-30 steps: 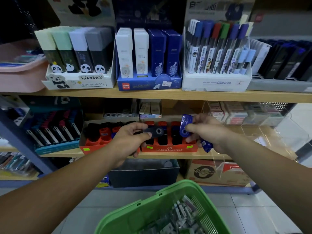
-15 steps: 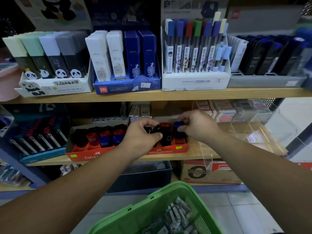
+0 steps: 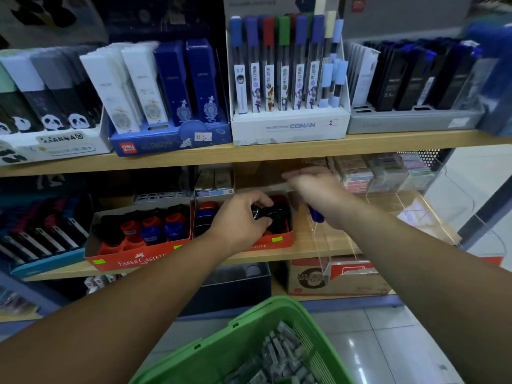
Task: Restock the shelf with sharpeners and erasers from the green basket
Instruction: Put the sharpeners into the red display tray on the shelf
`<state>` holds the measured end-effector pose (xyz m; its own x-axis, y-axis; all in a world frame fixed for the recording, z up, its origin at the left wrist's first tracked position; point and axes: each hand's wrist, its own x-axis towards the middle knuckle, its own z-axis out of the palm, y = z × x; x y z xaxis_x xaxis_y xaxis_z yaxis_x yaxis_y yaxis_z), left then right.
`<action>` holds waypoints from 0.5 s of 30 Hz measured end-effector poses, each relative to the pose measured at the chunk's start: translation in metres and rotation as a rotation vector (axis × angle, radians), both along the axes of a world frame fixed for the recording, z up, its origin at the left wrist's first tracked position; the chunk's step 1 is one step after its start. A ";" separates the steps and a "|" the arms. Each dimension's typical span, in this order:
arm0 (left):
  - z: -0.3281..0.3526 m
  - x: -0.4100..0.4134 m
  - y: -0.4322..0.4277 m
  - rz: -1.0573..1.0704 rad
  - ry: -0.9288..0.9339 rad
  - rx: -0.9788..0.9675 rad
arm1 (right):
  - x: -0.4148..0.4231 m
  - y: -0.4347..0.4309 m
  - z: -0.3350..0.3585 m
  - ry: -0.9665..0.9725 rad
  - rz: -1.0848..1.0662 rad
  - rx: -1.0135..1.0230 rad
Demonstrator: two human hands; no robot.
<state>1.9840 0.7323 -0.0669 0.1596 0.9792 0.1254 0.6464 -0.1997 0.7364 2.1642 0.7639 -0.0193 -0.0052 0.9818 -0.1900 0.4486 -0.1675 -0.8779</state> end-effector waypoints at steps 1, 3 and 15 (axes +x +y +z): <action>-0.001 0.002 0.000 -0.001 0.038 0.008 | 0.003 -0.002 0.004 0.059 0.009 -0.132; -0.001 0.008 0.000 0.000 0.079 0.026 | 0.010 -0.009 0.005 0.224 0.064 -0.187; 0.013 0.018 0.000 -0.079 0.130 -0.123 | 0.015 -0.026 -0.009 0.499 0.079 -0.122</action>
